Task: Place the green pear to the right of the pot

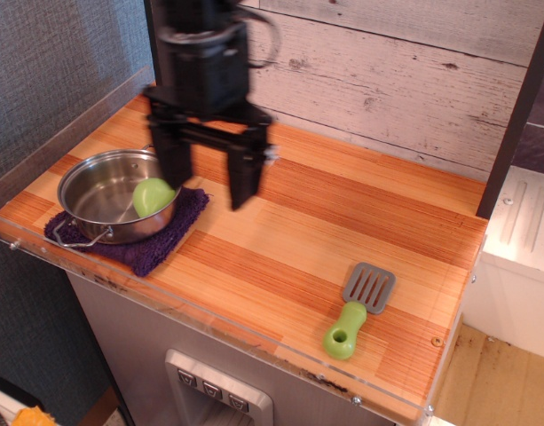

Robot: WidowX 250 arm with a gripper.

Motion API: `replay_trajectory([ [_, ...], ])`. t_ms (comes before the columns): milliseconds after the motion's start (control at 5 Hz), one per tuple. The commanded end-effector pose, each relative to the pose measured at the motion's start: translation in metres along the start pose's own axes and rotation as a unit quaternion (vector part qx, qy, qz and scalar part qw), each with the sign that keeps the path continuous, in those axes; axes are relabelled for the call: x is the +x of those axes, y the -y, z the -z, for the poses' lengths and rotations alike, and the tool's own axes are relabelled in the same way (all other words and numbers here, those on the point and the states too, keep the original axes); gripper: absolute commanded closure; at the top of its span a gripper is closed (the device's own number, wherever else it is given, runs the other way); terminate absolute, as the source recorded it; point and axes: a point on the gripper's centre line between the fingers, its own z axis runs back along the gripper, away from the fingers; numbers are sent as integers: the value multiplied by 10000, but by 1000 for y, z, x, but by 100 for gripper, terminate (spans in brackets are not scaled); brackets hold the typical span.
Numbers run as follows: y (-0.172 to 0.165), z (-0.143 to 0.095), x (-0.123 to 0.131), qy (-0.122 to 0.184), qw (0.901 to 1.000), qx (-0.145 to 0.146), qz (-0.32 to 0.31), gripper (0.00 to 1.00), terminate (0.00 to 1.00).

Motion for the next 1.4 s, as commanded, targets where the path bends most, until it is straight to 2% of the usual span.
replay_trajectory([
  [0,-71,-12,0,211,9978,586,-245,0,0],
  [200,-88,-3,-3,125,9960,817,-339,0,0],
  [600,-88,23,4,-27,9949,949,-335,0,0],
  [800,-92,38,8,-202,9941,1000,-357,0,0],
  [1200,-101,56,20,-296,9923,1101,-479,0,0],
])
